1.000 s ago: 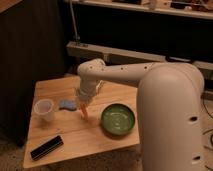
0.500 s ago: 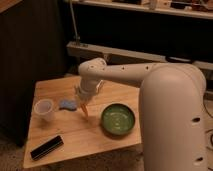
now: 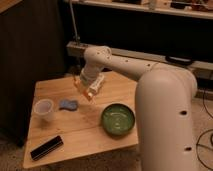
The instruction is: Place the pepper on the white sponge
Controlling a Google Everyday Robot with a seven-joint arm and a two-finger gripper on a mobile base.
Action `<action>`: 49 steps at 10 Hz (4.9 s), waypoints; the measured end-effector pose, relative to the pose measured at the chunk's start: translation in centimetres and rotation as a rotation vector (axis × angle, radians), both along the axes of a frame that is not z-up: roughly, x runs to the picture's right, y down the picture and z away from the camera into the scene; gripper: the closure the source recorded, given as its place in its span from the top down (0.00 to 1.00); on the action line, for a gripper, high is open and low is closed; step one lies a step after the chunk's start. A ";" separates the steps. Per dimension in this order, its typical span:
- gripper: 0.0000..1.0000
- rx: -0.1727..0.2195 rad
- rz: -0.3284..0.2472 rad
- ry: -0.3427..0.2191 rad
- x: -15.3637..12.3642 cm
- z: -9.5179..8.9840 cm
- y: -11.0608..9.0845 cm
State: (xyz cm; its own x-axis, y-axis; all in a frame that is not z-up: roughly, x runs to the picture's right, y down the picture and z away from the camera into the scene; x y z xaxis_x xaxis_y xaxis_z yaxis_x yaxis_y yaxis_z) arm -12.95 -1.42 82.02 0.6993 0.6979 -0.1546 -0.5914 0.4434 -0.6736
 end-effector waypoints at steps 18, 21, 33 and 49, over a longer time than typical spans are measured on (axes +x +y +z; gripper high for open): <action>0.00 0.119 -0.345 -0.195 -8.8 5.6 1.0; 0.00 0.119 -0.367 -0.217 -10.1 5.9 1.6; 0.00 0.015 -0.447 -0.232 -11.2 7.5 6.1; 0.00 -0.031 -0.536 -0.236 -11.8 8.1 7.9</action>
State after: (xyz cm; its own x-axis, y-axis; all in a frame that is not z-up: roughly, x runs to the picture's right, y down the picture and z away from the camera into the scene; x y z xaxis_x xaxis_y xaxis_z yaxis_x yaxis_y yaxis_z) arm -24.75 6.49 90.09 0.9714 0.2351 0.0339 -0.1223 0.6173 -0.7772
